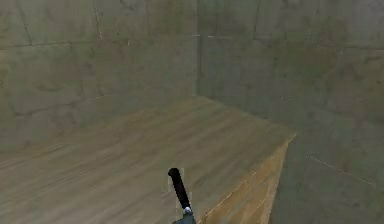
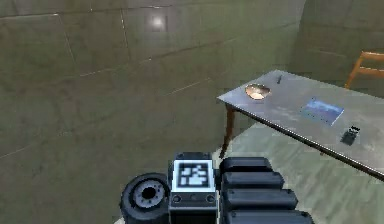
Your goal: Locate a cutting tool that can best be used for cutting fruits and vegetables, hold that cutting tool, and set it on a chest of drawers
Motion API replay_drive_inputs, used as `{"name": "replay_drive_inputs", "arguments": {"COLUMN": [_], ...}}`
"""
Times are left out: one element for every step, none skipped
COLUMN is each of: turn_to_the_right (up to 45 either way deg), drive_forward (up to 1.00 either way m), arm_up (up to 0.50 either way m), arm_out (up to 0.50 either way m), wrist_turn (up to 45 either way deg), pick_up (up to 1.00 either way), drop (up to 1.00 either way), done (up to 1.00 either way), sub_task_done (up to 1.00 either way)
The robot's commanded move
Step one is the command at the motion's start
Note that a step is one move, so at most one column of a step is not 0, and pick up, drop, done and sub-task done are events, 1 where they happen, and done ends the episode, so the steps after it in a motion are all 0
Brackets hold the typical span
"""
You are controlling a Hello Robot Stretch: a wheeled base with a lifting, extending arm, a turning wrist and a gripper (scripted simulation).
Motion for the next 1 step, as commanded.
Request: {"name": "replay_drive_inputs", "arguments": {"turn_to_the_right": [45.0], "drive_forward": [0.00], "arm_up": [0.00], "arm_out": [0.00], "wrist_turn": [0.0], "pick_up": [0.00], "drop": [0.00], "done": [0.00], "sub_task_done": [0.00]}}
